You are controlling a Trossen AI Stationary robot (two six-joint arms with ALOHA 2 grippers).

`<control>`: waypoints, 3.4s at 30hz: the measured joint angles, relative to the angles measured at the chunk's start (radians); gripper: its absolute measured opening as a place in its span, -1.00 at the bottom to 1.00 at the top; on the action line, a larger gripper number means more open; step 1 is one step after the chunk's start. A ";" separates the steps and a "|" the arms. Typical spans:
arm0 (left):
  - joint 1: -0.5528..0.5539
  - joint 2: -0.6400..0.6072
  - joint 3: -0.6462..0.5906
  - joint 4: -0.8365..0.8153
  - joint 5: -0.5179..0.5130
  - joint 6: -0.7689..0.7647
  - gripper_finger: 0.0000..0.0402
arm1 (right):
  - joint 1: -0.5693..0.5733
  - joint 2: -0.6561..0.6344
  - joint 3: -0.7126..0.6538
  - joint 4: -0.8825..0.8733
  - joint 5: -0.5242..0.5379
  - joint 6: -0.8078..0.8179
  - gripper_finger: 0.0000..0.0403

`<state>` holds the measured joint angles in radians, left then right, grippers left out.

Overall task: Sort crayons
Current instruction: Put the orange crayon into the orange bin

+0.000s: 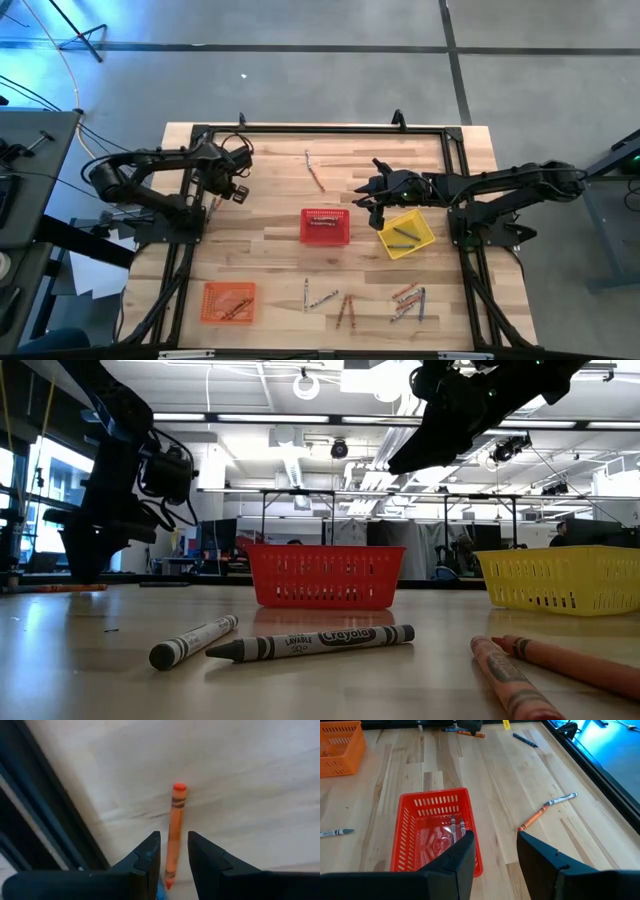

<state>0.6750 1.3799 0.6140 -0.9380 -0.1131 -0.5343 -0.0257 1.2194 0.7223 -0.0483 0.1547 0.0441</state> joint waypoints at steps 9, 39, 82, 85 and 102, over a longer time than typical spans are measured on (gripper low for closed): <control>0.040 0.082 0.006 0.046 0.038 0.042 -0.56 | 0.000 0.000 0.000 -0.004 0.000 0.000 -0.31; -0.058 -0.224 0.118 -0.053 0.079 -0.012 -1.00 | -0.064 0.114 0.000 -0.006 0.000 -0.073 -0.31; -1.432 -0.354 0.172 0.459 -0.132 -0.947 -1.00 | -0.407 0.114 0.000 0.030 0.000 -0.044 -0.31; -1.537 -0.318 0.172 0.420 -0.198 -1.115 -1.00 | -0.398 0.114 0.000 0.027 0.000 -0.031 -0.31; -1.671 -0.036 0.171 0.382 -0.078 -1.403 -1.00 | -0.325 0.114 0.000 0.030 -0.008 0.012 -0.31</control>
<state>-0.9964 1.3434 0.7853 -0.5557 -0.1912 -1.9368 -0.3508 1.3331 0.7223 -0.0183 0.1468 0.0560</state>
